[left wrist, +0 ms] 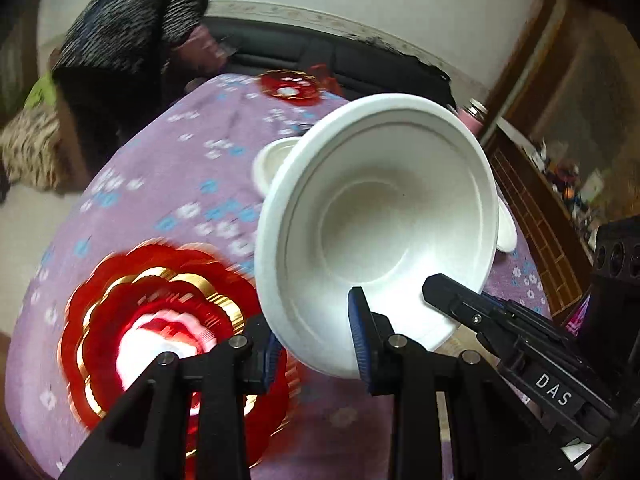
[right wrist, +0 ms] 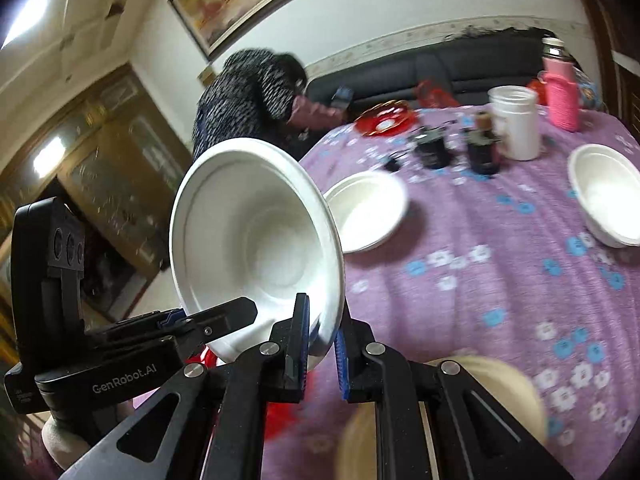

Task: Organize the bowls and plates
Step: 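Carry the white bowl with the left gripper and lower it onto the red plates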

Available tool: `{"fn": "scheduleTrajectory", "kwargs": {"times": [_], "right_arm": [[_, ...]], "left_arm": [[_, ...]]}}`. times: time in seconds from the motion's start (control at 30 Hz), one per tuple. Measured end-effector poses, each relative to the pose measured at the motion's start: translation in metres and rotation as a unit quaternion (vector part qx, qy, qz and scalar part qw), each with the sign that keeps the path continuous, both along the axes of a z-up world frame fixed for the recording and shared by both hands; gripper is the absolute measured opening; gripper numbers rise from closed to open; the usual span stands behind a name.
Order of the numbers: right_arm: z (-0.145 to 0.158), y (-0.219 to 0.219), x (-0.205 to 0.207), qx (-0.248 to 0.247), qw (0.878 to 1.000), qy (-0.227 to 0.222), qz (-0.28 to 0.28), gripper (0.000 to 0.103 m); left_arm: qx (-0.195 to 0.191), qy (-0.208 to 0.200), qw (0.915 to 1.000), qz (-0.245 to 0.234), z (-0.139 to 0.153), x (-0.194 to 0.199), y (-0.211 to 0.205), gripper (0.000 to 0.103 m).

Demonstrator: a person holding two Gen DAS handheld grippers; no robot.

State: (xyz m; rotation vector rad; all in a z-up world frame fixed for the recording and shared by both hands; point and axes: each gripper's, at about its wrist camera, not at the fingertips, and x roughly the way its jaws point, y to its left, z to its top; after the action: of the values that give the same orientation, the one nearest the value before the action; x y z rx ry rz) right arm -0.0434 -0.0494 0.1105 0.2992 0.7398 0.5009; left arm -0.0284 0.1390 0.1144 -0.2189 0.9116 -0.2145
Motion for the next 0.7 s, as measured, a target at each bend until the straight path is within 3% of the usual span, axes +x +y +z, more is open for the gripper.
{"fn": "scheduleTrajectory", "kwargs": {"times": [0.17,0.37,0.6,0.7], "right_arm": [[-0.005,0.062,-0.005,-0.03,0.999,0.018,0.038,0.014],[-0.033,0.126,0.018,-0.054,0.995,0.055,0.069,0.014],[-0.068,0.148,0.026,-0.072,0.99,0.098,0.07,0.014],[-0.079,0.148,0.034,-0.073,0.989,0.113,0.069,0.016]], "left_arm": [[-0.022,0.015,0.9978,0.06,-0.016,-0.018,0.061,0.029],[-0.012,0.047,0.9929,0.109,-0.044,-0.02,0.111,0.029],[-0.009,0.093,0.989,0.115,-0.079,-0.011,0.125,0.029],[-0.012,0.084,0.9894,0.117,-0.077,-0.012,0.126,0.04]]}}
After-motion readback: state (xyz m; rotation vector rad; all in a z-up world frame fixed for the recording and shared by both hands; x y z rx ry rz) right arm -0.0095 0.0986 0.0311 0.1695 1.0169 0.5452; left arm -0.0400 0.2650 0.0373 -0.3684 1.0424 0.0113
